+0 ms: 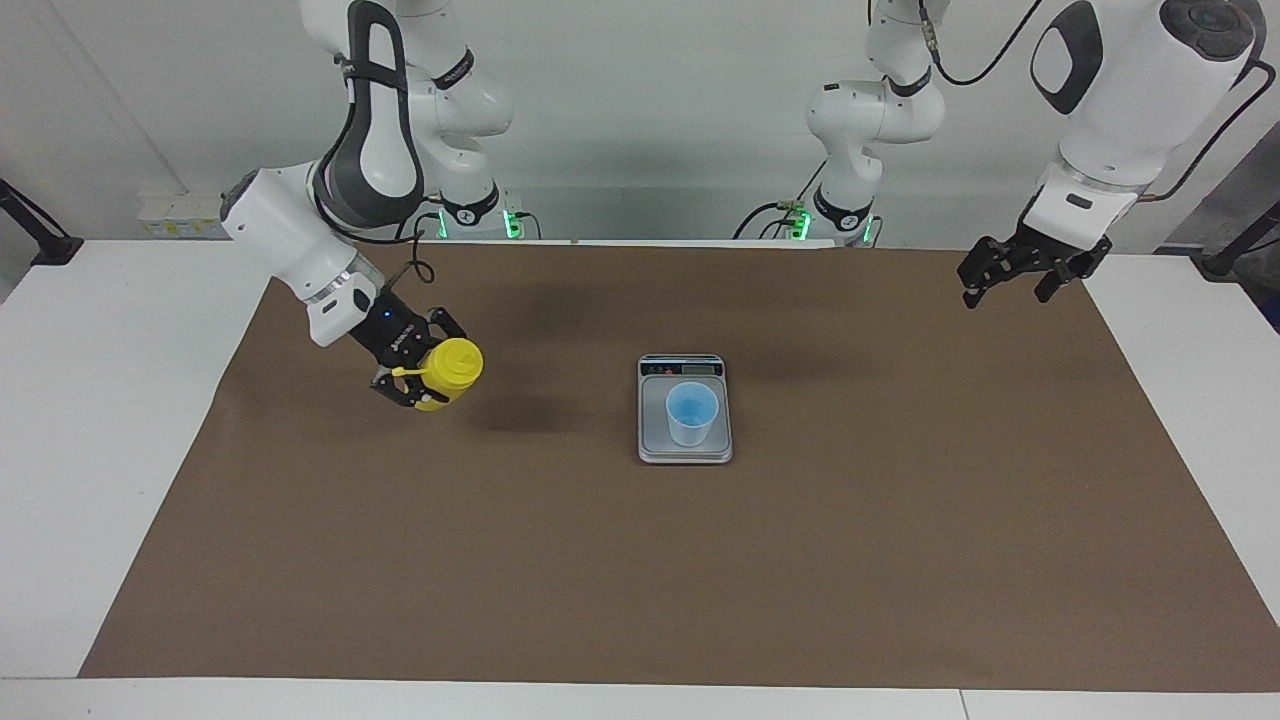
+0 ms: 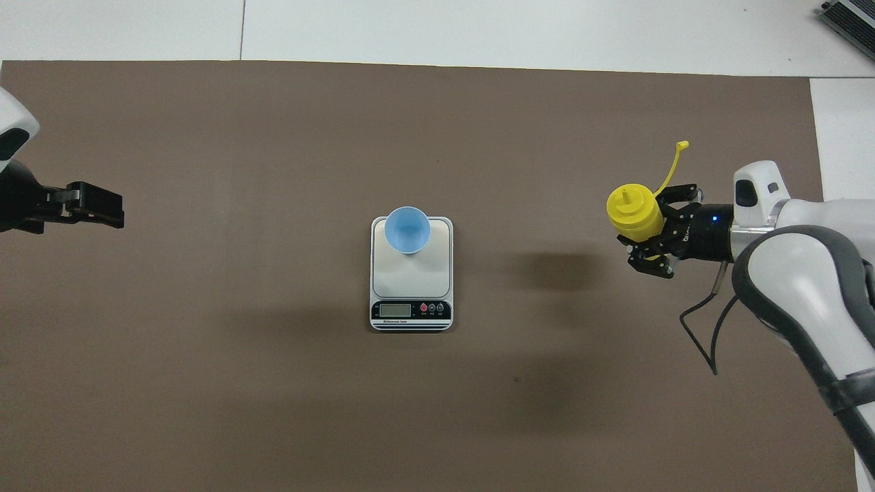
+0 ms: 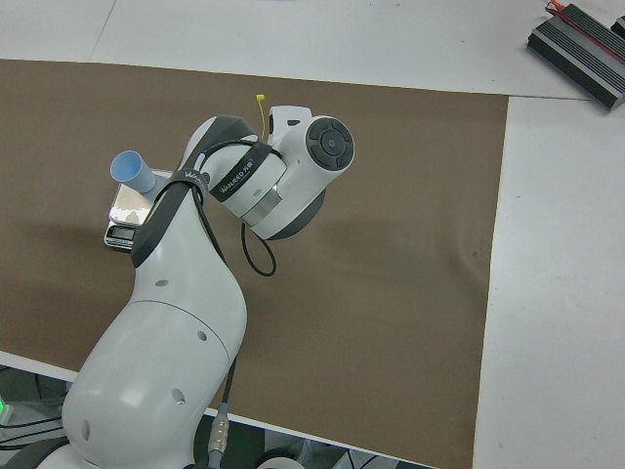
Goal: Pour seasoning into cup on scale with both arms
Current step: 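Carry the yellow bottle back and lower it onto the table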
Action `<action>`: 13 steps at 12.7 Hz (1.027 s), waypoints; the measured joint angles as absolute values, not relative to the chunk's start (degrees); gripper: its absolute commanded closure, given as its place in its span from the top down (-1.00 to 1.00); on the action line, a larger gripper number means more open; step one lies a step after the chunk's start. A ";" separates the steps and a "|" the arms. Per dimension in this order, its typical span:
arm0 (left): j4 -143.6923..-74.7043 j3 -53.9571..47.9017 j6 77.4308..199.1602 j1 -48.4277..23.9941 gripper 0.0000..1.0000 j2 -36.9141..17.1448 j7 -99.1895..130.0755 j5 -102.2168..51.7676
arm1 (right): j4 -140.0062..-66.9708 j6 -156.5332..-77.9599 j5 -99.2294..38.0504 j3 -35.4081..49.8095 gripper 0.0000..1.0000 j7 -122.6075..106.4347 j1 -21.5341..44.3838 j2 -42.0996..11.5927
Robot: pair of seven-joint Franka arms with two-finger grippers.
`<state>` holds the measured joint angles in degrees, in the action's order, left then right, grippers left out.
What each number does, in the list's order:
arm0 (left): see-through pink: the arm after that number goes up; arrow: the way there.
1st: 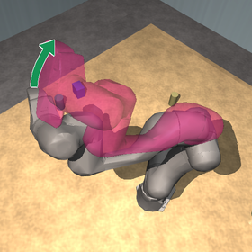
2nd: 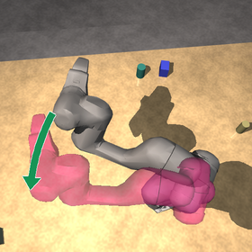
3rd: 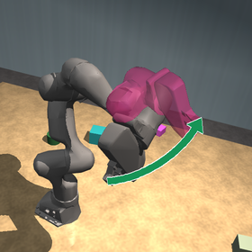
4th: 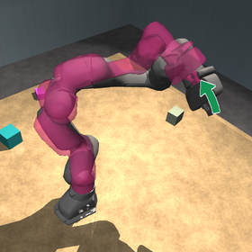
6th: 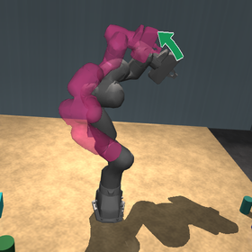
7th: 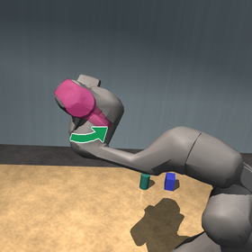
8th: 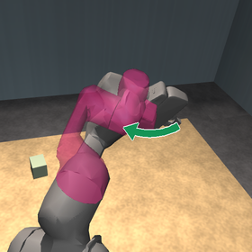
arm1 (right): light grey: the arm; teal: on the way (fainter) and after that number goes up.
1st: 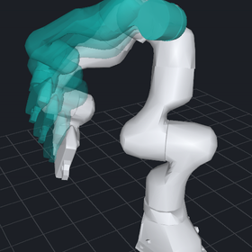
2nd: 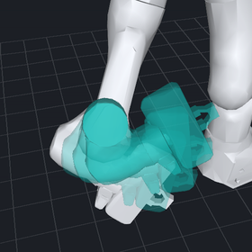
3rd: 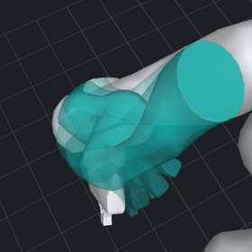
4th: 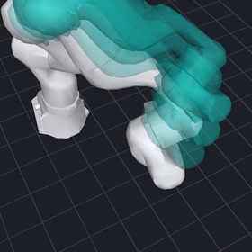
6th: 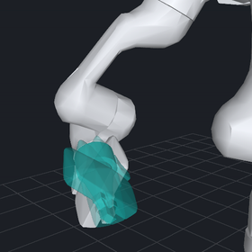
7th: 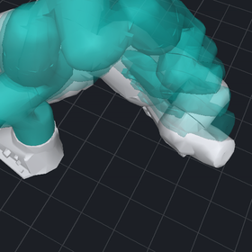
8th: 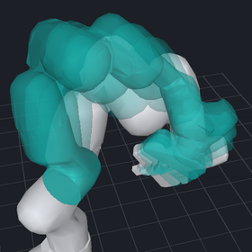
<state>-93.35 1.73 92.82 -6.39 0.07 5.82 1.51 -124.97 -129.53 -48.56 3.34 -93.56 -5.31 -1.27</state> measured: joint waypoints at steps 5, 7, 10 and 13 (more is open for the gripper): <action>-93.35 1.73 92.82 -6.39 1.00 0.07 5.82 1.51 | -129.70 -129.61 -68.13 3.31 -1.00 -114.45 -9.29 -5.40; -93.35 1.73 92.82 -6.39 1.00 0.07 5.82 1.51 | -130.42 -129.58 -74.93 3.32 -1.00 -121.09 -9.65 -7.75; -93.35 1.73 92.82 -6.39 1.00 0.07 5.82 1.51 | -130.45 -125.99 -82.56 3.34 0.99 -130.40 -11.72 -11.49; -93.35 1.73 92.82 -6.39 1.00 0.07 5.82 1.51 | -130.44 -124.98 -82.66 3.34 1.00 -130.81 -13.61 -11.70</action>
